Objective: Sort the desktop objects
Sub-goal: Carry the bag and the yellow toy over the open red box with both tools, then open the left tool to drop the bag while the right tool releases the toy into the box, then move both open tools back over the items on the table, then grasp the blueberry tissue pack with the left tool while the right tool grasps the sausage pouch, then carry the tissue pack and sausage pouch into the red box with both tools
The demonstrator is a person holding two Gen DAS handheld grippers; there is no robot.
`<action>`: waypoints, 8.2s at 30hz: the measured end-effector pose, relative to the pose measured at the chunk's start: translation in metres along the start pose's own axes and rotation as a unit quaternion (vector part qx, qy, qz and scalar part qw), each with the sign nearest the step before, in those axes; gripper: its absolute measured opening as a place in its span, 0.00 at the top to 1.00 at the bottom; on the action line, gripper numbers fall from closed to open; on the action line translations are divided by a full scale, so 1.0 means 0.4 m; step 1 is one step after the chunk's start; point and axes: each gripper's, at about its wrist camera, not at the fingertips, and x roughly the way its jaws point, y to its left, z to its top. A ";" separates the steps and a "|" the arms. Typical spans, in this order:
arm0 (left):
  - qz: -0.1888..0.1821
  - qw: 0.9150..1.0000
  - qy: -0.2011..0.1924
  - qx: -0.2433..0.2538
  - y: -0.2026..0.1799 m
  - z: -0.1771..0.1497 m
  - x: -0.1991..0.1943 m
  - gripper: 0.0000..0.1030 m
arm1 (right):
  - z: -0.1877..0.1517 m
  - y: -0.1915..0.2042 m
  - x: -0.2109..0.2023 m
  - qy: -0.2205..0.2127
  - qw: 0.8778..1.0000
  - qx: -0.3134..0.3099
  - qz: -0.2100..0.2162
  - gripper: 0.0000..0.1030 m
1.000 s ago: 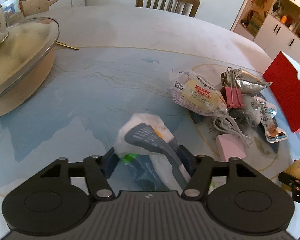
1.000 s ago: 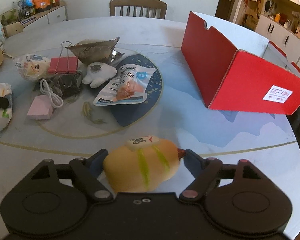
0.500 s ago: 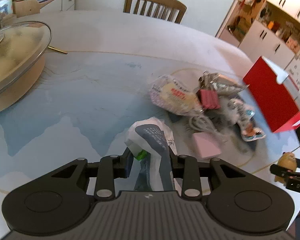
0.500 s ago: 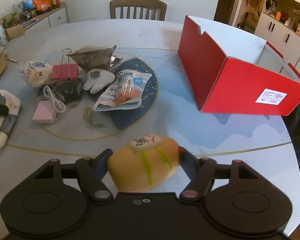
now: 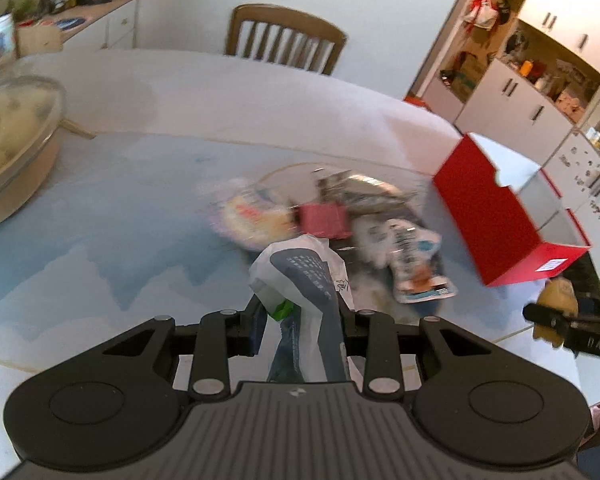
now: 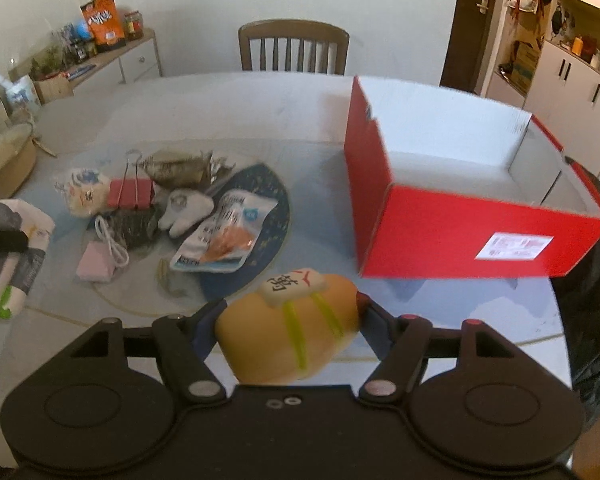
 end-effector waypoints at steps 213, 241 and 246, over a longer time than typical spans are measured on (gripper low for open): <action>-0.057 0.989 0.054 0.128 0.166 0.144 0.279 0.40 | 0.047 0.100 0.241 0.045 0.999 0.023 -0.005 0.41; -0.101 0.986 0.017 0.133 0.020 0.186 0.077 0.40 | -0.017 -0.024 -0.118 -0.034 0.989 0.130 -0.068 0.41; -0.126 0.981 0.014 0.147 -0.048 0.215 0.084 0.40 | 0.003 -0.058 -0.145 -0.048 0.986 0.140 -0.075 0.41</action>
